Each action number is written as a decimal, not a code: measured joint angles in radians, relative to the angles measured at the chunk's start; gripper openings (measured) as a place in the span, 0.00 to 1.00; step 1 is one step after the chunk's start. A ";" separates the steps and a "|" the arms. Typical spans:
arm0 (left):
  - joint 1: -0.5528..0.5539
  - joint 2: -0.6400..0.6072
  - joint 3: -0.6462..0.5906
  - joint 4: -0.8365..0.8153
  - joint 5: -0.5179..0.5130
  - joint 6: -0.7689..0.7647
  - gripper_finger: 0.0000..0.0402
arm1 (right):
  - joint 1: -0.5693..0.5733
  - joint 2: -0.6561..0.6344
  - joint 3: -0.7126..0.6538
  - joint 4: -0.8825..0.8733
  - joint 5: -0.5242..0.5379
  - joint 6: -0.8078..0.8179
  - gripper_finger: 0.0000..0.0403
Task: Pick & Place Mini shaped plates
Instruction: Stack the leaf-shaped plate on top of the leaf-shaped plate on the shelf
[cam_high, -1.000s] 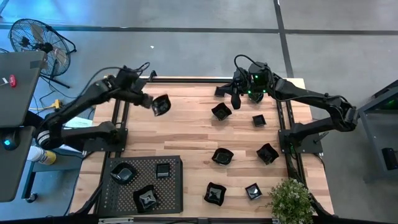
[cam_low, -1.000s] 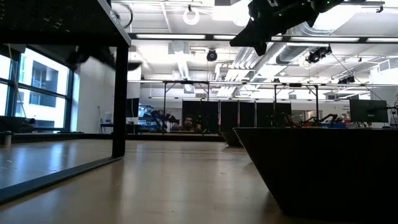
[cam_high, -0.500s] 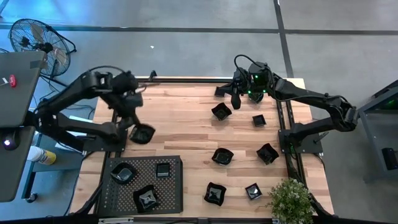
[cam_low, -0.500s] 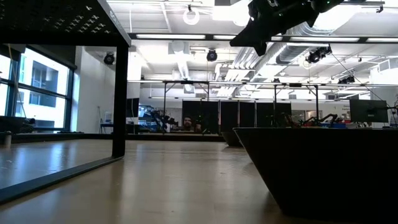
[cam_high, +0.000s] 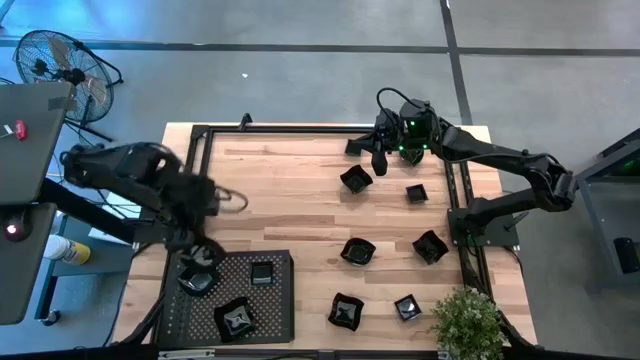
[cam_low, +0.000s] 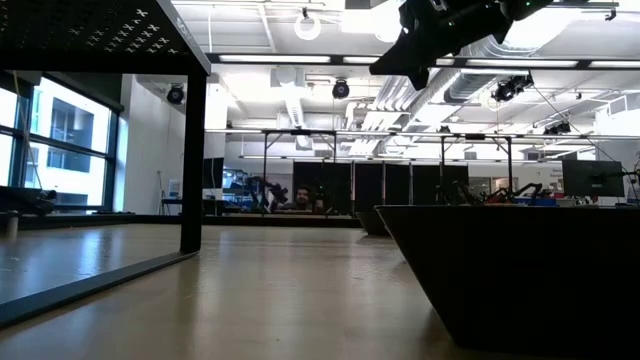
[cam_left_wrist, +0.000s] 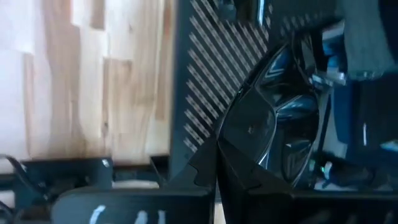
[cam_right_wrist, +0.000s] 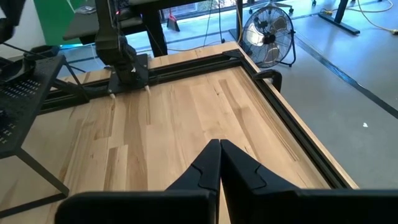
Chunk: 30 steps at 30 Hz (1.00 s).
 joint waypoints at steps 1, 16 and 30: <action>-0.041 0.000 -0.001 0.001 -0.011 -0.029 0.00 | 0.000 0.000 0.000 0.000 0.000 0.000 0.00; -0.343 -0.001 -0.230 0.139 -0.121 -0.237 0.00 | 0.000 0.000 0.000 0.000 0.000 0.001 0.00; -0.341 0.002 -0.246 0.173 -0.043 -0.287 0.08 | 0.000 0.000 0.000 0.000 0.000 0.004 0.00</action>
